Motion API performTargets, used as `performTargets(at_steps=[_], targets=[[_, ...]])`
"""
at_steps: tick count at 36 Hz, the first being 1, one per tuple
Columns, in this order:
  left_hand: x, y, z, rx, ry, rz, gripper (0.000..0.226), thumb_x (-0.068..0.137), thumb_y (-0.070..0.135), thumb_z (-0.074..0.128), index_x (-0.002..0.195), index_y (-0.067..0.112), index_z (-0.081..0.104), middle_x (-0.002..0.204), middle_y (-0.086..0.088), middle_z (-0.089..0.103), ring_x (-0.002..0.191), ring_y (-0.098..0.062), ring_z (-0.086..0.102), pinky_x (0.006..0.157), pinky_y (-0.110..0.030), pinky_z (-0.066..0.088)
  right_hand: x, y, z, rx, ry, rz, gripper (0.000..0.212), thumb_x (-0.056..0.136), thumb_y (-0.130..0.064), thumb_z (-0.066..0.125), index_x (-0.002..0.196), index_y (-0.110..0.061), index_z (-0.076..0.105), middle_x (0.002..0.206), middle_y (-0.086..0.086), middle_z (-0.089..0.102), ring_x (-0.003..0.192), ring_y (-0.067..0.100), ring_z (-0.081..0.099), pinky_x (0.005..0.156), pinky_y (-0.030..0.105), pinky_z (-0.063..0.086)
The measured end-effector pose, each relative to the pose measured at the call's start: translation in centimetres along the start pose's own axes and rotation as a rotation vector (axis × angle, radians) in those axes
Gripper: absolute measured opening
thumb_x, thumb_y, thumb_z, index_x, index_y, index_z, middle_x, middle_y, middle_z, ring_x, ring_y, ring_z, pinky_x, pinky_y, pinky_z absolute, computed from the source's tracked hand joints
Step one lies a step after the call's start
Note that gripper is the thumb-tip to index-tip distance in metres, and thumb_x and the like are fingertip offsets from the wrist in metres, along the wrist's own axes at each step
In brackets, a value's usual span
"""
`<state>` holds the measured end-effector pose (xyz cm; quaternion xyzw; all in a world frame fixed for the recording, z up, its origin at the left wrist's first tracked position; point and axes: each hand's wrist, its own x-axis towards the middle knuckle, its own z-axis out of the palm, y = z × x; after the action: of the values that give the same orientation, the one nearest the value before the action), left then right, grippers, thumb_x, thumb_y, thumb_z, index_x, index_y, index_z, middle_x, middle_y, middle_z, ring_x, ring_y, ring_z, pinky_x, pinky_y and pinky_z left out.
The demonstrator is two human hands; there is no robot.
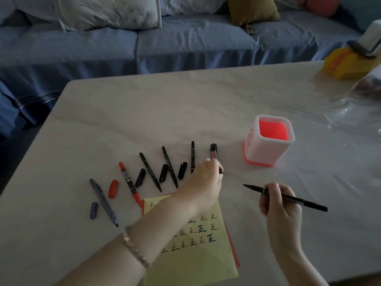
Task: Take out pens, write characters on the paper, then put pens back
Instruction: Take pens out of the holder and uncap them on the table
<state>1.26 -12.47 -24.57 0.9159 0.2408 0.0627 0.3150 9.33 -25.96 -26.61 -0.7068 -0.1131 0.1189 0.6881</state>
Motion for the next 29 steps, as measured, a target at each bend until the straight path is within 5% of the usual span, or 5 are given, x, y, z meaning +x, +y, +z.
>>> performTargets(at_steps=[4, 11, 21, 26, 29], targets=[[3.9, 0.5, 3.2, 0.153, 0.112, 0.176, 0.019, 0.093, 0.005, 0.047, 0.108, -0.002, 0.057, 0.106, -0.014, 0.048, 0.094, -0.030, 0.049, 0.078, -0.031, 0.035, -0.2, 0.7, -1.0, -0.034, 0.052, -0.041, 0.025, 0.093, -0.008, 0.044, 0.068, -0.004, 0.046, 0.047, -0.001, 0.043, 0.041, 0.003, 0.036, 0.042, 0.014, 0.031], [6.1, -0.9, 5.6, 0.358, 0.059, 0.234, 0.021, 0.087, 0.006, 0.054, 0.108, 0.004, 0.059, 0.108, -0.010, 0.060, 0.107, -0.030, 0.046, 0.096, -0.035, 0.026, -0.4, 1.3, -1.6, 0.041, 0.101, -0.036, 0.019, 0.094, -0.007, 0.042, 0.077, -0.010, 0.048, 0.045, -0.005, 0.046, 0.042, 0.003, 0.038, 0.044, 0.011, 0.032], [-3.4, -4.3, 0.9, 0.169, 0.350, 0.235, 0.039, 0.077, 0.011, 0.067, 0.115, 0.012, 0.056, 0.123, -0.007, 0.055, 0.114, -0.018, 0.051, 0.097, -0.035, 0.041, -1.9, 2.4, -1.1, 0.031, -0.082, -0.154, 0.017, 0.094, -0.019, 0.044, 0.087, -0.018, 0.059, 0.064, 0.001, 0.061, 0.050, 0.010, 0.049, 0.046, 0.014, 0.039], [-12.3, -8.4, -0.1, 0.106, 0.317, 0.003, 0.056, 0.081, 0.048, 0.048, 0.126, 0.014, 0.044, 0.138, -0.005, 0.040, 0.127, -0.006, 0.028, 0.103, -0.039, 0.027, -4.6, 3.3, -0.6, -0.183, -0.434, -0.090, 0.036, 0.090, -0.010, 0.050, 0.088, -0.042, 0.065, 0.086, -0.008, 0.066, 0.082, 0.003, 0.061, 0.066, 0.010, 0.047], [-15.8, -10.0, 0.3, 0.080, 0.247, -0.082, 0.071, 0.075, 0.056, 0.049, 0.133, 0.016, 0.037, 0.145, 0.000, 0.033, 0.133, -0.011, 0.026, 0.104, -0.042, 0.027, -5.9, 3.3, 0.4, -0.667, -0.498, -0.241, 0.027, 0.079, -0.030, 0.062, 0.106, -0.032, 0.058, 0.103, -0.030, 0.046, 0.098, 0.002, 0.045, 0.083, 0.025, 0.039]])
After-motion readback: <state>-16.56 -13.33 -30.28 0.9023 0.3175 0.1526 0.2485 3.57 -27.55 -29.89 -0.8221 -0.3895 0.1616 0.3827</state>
